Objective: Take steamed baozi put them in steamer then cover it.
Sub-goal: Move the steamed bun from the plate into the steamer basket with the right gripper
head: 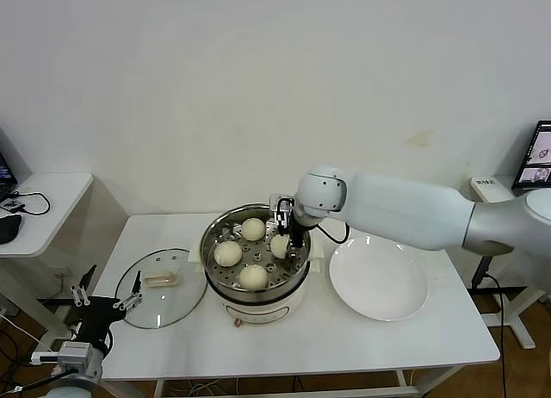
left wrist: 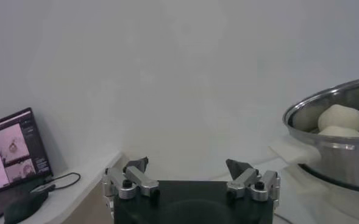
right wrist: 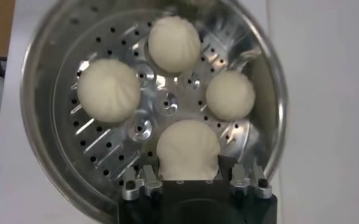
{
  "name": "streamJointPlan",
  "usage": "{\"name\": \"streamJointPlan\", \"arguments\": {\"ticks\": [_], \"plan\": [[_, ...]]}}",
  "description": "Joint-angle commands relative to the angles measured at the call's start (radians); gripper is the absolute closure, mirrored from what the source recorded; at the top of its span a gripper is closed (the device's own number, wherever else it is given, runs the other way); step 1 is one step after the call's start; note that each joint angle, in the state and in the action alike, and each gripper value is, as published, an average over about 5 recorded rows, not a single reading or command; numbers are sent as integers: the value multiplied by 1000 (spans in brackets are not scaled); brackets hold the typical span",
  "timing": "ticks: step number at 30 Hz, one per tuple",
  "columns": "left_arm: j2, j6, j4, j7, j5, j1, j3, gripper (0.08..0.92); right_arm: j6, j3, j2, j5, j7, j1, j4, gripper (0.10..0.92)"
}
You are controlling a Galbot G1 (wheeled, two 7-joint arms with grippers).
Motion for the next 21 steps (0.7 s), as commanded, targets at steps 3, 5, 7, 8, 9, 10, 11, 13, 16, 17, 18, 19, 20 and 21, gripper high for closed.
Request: {"name": "streamJointPlan", "arguments": {"ticks": [3, 5, 7, 8, 9, 10, 11, 13, 16, 17, 18, 19, 20, 21], "plan": [[-2, 1, -2, 0, 1, -1, 1, 177, -9, 14, 15, -6, 16, -49, -17, 409], [-2, 1, -3, 0, 1, 0, 1, 177, -9, 18, 9, -5, 16, -46, -9, 406], [-1, 1, -2, 0, 1, 1, 0, 177, -9, 24, 0, -6, 16, -39, 1, 395], [-1, 1, -2, 0, 1, 1, 0, 177, -9, 28, -6, -7, 14, -33, 7, 377], [-1, 1, -2, 0, 1, 1, -1, 177, -9, 33, -15, -8, 13, -25, 13, 358], [-2, 1, -2, 1, 1, 2, -1, 177, -9, 37, -23, -10, 11, -18, 18, 333], [-2, 0, -2, 0, 1, 2, 0, 177, -9, 42, -34, -12, 9, -9, 25, 299], [-3, 0, -3, 0, 1, 3, 1, 177, -8, 55, -59, -17, 7, 4, 41, 253], [-2, 0, -8, 0, 1, 3, 1, 177, -8, 87, -110, -18, 23, 14, 86, 212], [-2, 0, -9, 0, 1, 3, 1, 177, -8, 101, -129, -15, 37, 13, 109, 207], [-2, 1, -11, 0, 1, 3, 1, 177, -8, 118, -153, -11, 60, 9, 139, 205], [-2, 1, -13, 0, 1, 3, 1, 177, -8, 137, -177, 0, 91, 3, 168, 204], [-1, 1, -14, 0, 1, 3, 1, 177, -7, 157, -202, 17, 134, -7, 203, 203], [-1, 1, -15, 0, 1, 3, 1, 177, -6, 176, -225, 37, 177, -17, 235, 203]]}}
